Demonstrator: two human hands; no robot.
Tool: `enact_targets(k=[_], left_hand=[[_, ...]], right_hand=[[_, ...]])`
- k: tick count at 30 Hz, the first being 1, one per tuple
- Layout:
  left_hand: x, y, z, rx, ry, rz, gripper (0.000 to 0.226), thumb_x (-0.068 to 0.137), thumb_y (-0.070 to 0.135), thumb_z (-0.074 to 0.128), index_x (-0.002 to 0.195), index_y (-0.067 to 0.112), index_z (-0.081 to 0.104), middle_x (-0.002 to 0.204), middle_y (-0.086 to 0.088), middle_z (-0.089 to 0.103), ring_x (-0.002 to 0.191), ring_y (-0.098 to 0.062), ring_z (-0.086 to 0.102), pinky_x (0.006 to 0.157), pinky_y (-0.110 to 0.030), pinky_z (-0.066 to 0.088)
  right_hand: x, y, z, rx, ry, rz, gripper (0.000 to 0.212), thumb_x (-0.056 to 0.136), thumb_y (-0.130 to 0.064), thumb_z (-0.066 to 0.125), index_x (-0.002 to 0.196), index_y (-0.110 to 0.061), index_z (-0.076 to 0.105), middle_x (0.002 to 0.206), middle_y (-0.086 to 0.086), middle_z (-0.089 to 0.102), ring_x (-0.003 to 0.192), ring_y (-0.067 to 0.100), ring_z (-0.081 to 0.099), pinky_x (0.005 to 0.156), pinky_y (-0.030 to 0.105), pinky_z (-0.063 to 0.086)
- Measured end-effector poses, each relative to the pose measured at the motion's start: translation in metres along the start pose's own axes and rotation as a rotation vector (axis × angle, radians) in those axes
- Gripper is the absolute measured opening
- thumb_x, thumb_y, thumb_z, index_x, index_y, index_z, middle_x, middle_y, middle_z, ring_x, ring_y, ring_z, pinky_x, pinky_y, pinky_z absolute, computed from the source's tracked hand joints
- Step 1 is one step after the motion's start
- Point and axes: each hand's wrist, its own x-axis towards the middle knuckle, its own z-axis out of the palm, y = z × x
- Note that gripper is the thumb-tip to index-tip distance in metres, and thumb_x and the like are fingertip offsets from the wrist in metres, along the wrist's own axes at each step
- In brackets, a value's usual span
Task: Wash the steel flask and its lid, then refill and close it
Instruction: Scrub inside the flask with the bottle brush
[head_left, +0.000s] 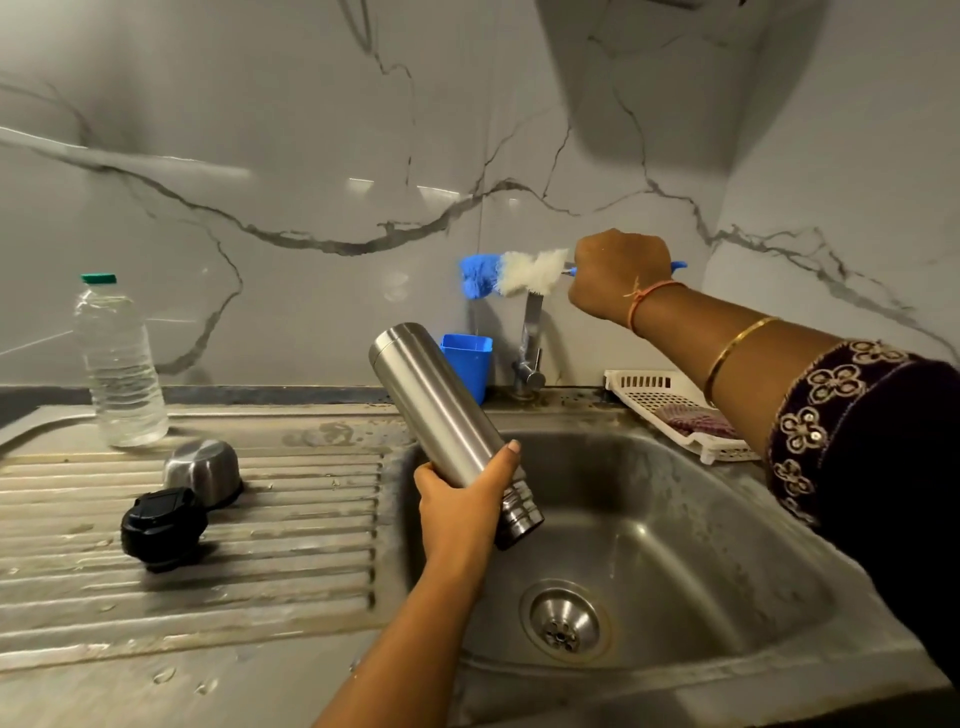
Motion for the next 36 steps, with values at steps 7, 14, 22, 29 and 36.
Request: enact_targets(k=[7,14,22,29,36], left_hand=[[0.003,-0.001,-0.001,-0.001,-0.004,-0.009,0.073,0.068,0.040,0.081,0.123,0.018,0.037,0.100,-0.001,0.059,0.084,-0.015,0.063,0.064,-0.028,0.051],[0.007,-0.003,-0.001,0.028,0.001,-0.012,0.072,0.065,0.045,0.082,0.117,0.020,0.039,0.101,-0.001,0.060,0.088,-0.018,0.065,0.084,-0.041,0.055],[0.009,-0.004,-0.003,0.058,-0.007,0.015,0.071,0.064,0.044,0.082,0.117,0.018,0.042,0.101,-0.002,0.062,0.087,-0.017,0.065,0.081,-0.039,0.056],[0.009,-0.003,-0.001,0.109,-0.054,0.030,0.073,0.060,0.042,0.085,0.115,0.014,0.045,0.102,-0.003,0.063,0.091,-0.019,0.065,0.087,-0.041,0.054],[-0.005,0.001,0.005,-0.054,-0.184,-0.030,0.099,0.047,0.040,0.090,0.126,0.007,0.041,0.114,-0.008,0.062,0.099,-0.022,0.066,0.091,-0.043,0.053]], right_hand=[[-0.013,-0.007,0.011,0.024,-0.007,-0.030,0.022,0.092,-0.021,0.051,0.103,-0.004,0.062,0.078,0.007,0.049,0.070,0.023,0.046,0.065,0.029,0.033],[-0.018,-0.009,0.014,0.100,0.049,0.043,0.023,0.093,-0.016,0.048,0.107,-0.003,0.062,0.080,0.008,0.048,0.071,0.024,0.045,0.065,0.031,0.033],[-0.034,-0.009,0.020,0.097,0.049,0.066,0.023,0.093,-0.009,0.044,0.105,-0.002,0.062,0.090,0.013,0.057,0.072,0.024,0.045,0.065,0.031,0.034],[-0.075,0.003,0.009,0.265,-0.091,0.154,0.019,0.093,-0.019,0.050,0.101,-0.005,0.059,0.080,0.007,0.055,0.072,0.023,0.050,0.058,0.026,0.037],[-0.172,0.042,-0.007,0.511,-0.223,0.360,0.024,0.094,-0.024,0.049,0.097,-0.009,0.067,0.090,0.011,0.064,0.077,0.028,0.057,0.062,0.029,0.040]])
